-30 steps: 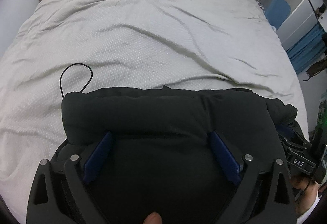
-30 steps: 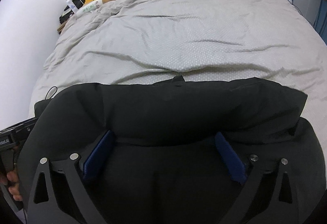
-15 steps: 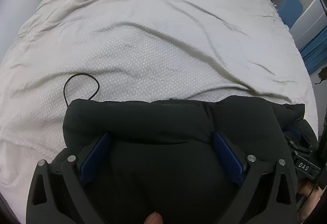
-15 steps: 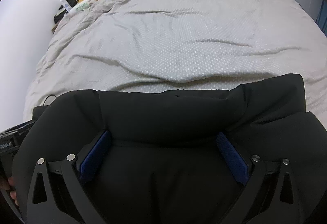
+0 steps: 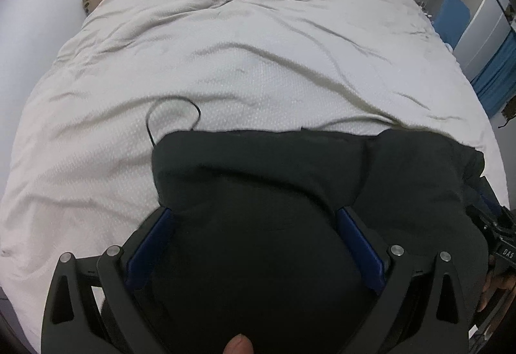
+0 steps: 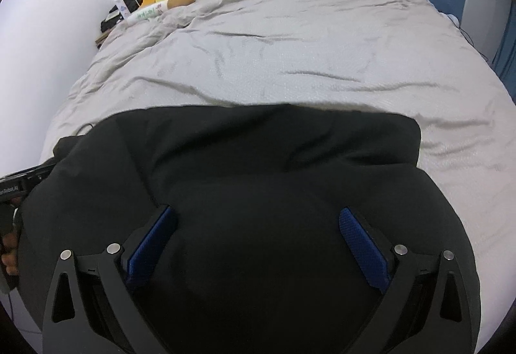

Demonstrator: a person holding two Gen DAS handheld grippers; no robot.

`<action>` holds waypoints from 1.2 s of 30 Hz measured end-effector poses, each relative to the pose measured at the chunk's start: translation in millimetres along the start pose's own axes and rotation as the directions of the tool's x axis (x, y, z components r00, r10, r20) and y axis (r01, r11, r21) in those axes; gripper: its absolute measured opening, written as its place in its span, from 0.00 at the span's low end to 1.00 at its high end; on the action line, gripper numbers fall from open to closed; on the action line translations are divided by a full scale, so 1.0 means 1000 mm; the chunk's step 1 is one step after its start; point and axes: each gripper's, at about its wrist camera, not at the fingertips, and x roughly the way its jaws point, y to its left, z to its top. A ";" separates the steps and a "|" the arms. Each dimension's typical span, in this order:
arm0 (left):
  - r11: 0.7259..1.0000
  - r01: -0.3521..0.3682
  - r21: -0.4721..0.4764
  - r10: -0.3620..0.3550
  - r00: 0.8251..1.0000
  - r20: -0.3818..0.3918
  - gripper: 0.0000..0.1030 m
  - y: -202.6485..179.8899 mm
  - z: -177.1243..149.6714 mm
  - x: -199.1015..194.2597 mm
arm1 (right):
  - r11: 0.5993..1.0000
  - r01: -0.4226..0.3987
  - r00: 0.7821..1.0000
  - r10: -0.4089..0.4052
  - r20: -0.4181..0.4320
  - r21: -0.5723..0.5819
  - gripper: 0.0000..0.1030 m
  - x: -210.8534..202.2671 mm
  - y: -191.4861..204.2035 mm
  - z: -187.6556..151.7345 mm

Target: Fold large clothes

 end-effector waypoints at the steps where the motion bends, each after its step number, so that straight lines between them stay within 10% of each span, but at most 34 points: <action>1: 1.000 -0.003 0.005 0.002 1.000 0.007 1.00 -0.001 -0.004 0.003 | 1.000 -0.007 1.000 0.007 0.007 0.000 0.99 0.003 0.000 -0.003; 14: 0.999 -0.017 -0.044 0.018 1.000 0.025 0.98 -0.001 -0.005 -0.032 | 0.999 -0.005 0.999 0.004 0.035 0.045 1.00 -0.032 0.007 0.012; 36: 0.996 0.062 -0.063 -0.036 0.936 0.351 0.99 -0.061 -0.051 -0.403 | 0.999 -0.038 0.927 0.046 0.373 -0.028 1.00 -0.410 0.067 0.000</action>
